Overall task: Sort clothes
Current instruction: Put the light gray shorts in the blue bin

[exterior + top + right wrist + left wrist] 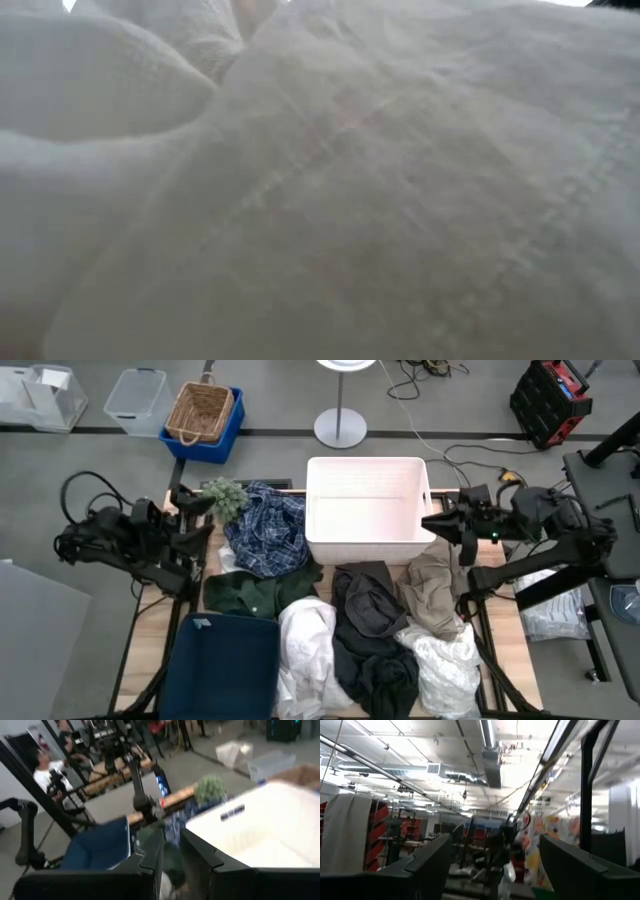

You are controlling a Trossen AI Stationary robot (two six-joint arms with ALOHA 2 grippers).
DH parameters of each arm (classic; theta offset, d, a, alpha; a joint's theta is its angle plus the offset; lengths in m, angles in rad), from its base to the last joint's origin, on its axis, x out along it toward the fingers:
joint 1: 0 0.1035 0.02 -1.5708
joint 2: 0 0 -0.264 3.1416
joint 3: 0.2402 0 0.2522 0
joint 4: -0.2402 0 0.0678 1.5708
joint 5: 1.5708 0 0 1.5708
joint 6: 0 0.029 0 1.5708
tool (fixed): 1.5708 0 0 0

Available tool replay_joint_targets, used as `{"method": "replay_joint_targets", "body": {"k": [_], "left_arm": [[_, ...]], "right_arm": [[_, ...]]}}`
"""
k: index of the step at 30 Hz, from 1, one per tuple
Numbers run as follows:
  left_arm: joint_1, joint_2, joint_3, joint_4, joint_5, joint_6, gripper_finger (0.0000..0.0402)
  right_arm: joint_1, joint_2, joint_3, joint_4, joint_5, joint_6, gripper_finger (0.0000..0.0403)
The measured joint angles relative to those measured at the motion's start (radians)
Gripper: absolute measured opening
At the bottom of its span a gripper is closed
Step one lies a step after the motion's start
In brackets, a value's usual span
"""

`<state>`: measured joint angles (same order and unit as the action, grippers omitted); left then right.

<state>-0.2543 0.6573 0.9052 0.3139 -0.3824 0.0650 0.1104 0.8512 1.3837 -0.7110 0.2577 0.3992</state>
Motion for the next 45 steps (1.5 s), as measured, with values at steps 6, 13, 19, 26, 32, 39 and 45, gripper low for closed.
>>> {"method": "replay_joint_targets", "body": {"k": [6, 13, 19, 26, 32, 39, 45], "left_arm": [[0.0, 0.131, 0.2, -0.083, 0.0, -0.044, 0.0277], [0.0, 0.252, 0.422, -0.41, 0.0, -0.073, 0.0277], [0.0, 0.328, 0.534, -0.601, -0.063, -0.075, 0.0277], [0.001, 0.352, 0.587, -0.822, -0.192, -0.113, 0.0277], [0.001, 0.348, 0.58, -0.904, -0.36, -0.165, 0.0277], [0.001, 0.356, 0.578, -0.953, -0.48, -0.206, 0.0277], [0.001, 0.355, 0.578, -0.973, -0.484, -0.248, 0.0277]], "right_arm": [[0.0, 0.031, 0.003, 0.203, 0.009, -0.089, 0.0057], [0.0, 0.056, 0.003, 0.297, -0.023, -0.078, 0.0057], [0.0, 0.073, 0.005, 0.252, -0.027, -0.05, 0.0057], [0.001, 0.158, 0.054, -0.183, -0.072, 0.11, 0.0061], [0.001, 0.259, 0.04, -0.557, -0.244, 0.227, 0.0103], [0.001, 0.357, -0.046, -0.616, -0.371, 0.301, 0.0167], [0.001, 0.435, -0.146, -0.449, -0.346, 0.297, 0.021]]}}
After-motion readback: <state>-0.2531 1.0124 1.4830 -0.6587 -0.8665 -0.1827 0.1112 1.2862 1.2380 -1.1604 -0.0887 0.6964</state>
